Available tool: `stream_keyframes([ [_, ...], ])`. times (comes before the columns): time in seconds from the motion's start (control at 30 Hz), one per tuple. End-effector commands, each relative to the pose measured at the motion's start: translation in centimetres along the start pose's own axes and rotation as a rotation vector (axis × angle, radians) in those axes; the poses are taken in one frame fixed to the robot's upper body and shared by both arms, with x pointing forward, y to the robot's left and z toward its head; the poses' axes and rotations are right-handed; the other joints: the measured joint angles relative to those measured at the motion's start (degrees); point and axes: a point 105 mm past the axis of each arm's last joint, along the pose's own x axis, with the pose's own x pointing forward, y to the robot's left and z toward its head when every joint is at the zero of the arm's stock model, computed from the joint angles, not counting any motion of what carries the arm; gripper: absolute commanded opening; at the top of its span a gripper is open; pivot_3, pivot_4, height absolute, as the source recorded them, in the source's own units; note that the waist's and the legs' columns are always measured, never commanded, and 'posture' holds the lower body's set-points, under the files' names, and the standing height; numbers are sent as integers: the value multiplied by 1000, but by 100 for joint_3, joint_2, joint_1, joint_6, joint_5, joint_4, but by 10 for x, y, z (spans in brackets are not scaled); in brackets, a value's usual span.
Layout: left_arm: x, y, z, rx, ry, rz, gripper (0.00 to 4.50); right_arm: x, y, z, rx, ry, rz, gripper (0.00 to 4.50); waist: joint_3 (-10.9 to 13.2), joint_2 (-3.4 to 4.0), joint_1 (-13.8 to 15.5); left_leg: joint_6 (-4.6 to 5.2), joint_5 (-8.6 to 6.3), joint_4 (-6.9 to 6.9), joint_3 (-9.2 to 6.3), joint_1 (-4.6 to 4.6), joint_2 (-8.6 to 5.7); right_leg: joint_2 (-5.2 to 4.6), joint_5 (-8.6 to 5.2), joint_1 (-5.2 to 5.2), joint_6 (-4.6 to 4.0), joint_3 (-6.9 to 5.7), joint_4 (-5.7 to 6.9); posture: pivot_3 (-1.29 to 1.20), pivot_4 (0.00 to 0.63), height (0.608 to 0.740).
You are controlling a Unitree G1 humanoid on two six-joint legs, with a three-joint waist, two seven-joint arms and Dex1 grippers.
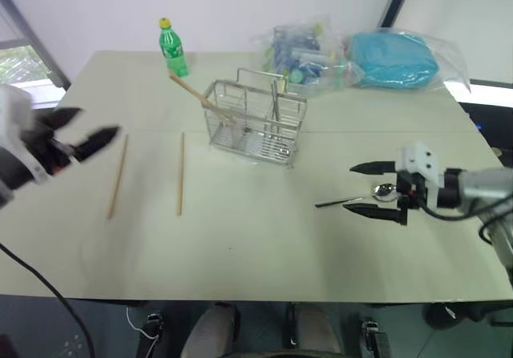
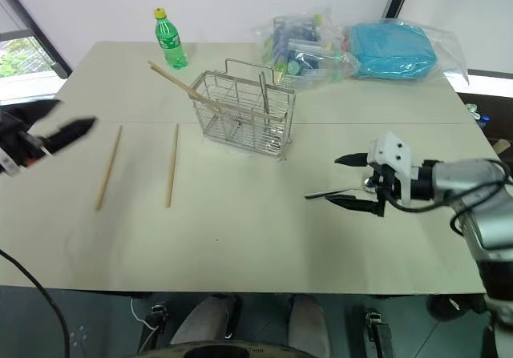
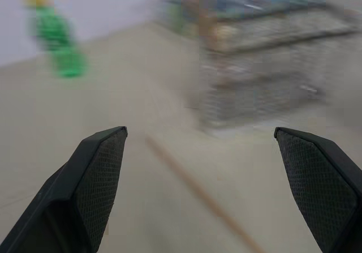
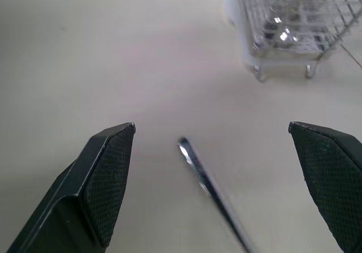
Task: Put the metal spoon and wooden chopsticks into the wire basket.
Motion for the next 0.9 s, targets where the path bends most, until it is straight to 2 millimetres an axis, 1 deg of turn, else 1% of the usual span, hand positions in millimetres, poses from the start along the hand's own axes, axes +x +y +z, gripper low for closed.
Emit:
stream_keyframes([
  [0.03, 5, -31, 4, 58, 42, -171, 4390, 1, -11, -5, -62, 67, 46, 4500, 5, 7, -40, 0, 0, -1, 0, -1, 1, 1, 0, 0, 0, -1, 1, 0, 150, 709],
  [0.17, 12, -56, 2, 74, 79, -326, 4390, 7, -28, -13, -101, 162, 93, 4500, 11, 16, -94, 0, 1, -1, 1, -2, 1, 1, 3, 1, -7, -2, -2, 0, 150, 709],
  [0.27, 17, -68, 4, 104, 82, -394, 4390, 10, -39, -18, -103, 241, 136, 4500, 14, 16, -140, 1, 1, 2, 13, 2, 1, 3, 7, 3, -12, 3, -3, 0, 150, 709],
  [0.4, 20, -72, 9, 123, 63, -410, 4390, 11, -46, -28, -115, 330, 183, 4500, 15, 17, -184, -5, 4, 1, 15, 3, 2, 8, 9, 3, -15, 2, 1, 0, 150, 709],
  [0.53, 20, -76, 14, 130, 49, -426, 4390, 18, -52, -41, -115, 399, 184, 4500, 15, 17, -218, -33, 20, -1, 13, 4, 2, 8, 10, 0, -14, 3, 4, 0, 150, 709],
  [0.77, 20, -80, 18, 140, 46, -436, 4390, 29, -53, -50, -101, 418, 192, 4500, 15, 18, -238, -40, 24, 1, 13, 7, 2, 10, 12, -4, -15, 16, 9, 0, 150, 709],
  [0.83, 21, -80, 20, 146, 42, -433, 4500, 32, -53, -52, -85, 417, 184, 3952, 14, 16, -230, -42, 26, 2, 14, 7, 2, 11, 14, -3, -19, 16, 9, 0, 150, 709],
  [0.9, 21, -79, 22, 150, 36, -432, 4500, 34, -52, -54, -81, 415, 182, 3166, 14, 16, -225, -44, 27, 3, 14, 9, 2, 14, 17, -1, -22, 16, 10, 0, 150, 709],
])
